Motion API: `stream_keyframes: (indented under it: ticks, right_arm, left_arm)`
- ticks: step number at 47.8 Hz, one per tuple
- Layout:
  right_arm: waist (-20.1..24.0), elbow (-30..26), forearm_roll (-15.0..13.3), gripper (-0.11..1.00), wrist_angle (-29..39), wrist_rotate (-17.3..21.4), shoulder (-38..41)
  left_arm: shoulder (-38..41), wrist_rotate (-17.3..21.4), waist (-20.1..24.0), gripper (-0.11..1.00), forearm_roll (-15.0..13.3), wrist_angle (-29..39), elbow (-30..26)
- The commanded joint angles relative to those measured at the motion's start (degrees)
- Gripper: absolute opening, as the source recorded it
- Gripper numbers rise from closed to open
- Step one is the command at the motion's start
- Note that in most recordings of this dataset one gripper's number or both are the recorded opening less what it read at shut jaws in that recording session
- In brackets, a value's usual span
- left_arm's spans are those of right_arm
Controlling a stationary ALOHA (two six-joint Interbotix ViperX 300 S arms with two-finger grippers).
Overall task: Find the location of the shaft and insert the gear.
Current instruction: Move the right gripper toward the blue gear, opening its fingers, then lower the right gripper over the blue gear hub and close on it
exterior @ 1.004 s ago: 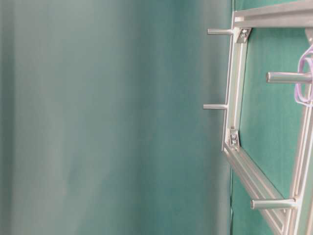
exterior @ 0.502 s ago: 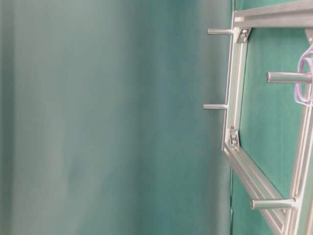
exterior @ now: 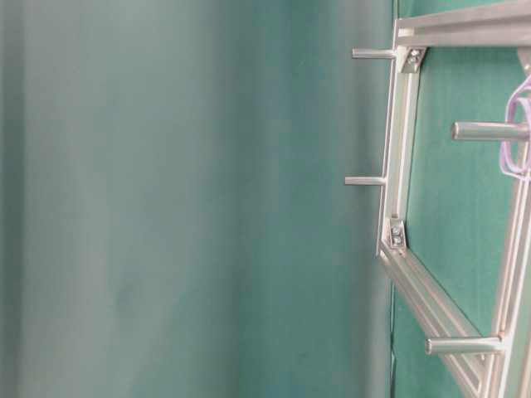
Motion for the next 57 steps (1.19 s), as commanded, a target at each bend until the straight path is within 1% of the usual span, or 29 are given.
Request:
stream_keyframes:
  ticks: [1, 4, 6, 15, 21, 33, 44, 47, 50, 57]
  right_arm:
    - [-0.18, -1.67, 0.09, 0.81, 1.93, 0.09, 0.26]
    - [-0.18, -1.76, 0.09, 0.91, 2.81, 0.09, 0.18]
    - [-0.18, -1.85, 0.09, 0.93, 3.16, 0.09, 0.18]
    - [-0.18, -2.2, 0.09, 0.93, 3.96, 0.35, 0.18]
    - [-0.18, -2.9, 0.18, 0.93, 8.61, 1.23, 0.18]
    - [0.26, -5.98, 0.18, 0.92, 24.7, 7.82, 0.35]
    - [0.26, -7.29, 0.18, 0.92, 36.91, 13.36, 0.53]
    - [0.35, -7.56, 0.18, 0.92, 39.02, 14.41, 0.53]
    - [0.79, -7.73, 0.18, 0.92, 39.73, 15.29, 0.7]
    - [3.96, -7.82, 0.53, 0.92, 39.9, 17.4, 2.11]
  left_arm:
    - [0.62, -0.09, 0.09, 0.01, -0.09, -0.26, -1.41]
    - [0.7, -0.09, 0.09, 0.01, -0.09, -0.26, -1.49]
    - [0.62, -0.09, 0.09, 0.01, -0.09, -0.26, -1.49]
    - [0.62, -0.09, 0.09, 0.01, -0.09, -0.26, -1.49]
    - [0.62, -0.09, 0.09, 0.01, -0.09, -0.26, -1.49]
    - [0.62, -0.09, 0.09, 0.01, -0.09, -0.26, -1.49]
    - [0.62, -0.09, 0.09, 0.01, -0.09, -0.26, -1.41]
    - [0.62, -0.09, 0.09, 0.01, -0.09, -0.26, -1.41]
    - [0.62, -0.09, 0.09, 0.01, -0.09, -0.26, -1.49]
    - [0.62, -0.09, 0.09, 0.01, -0.09, -0.26, -1.41]
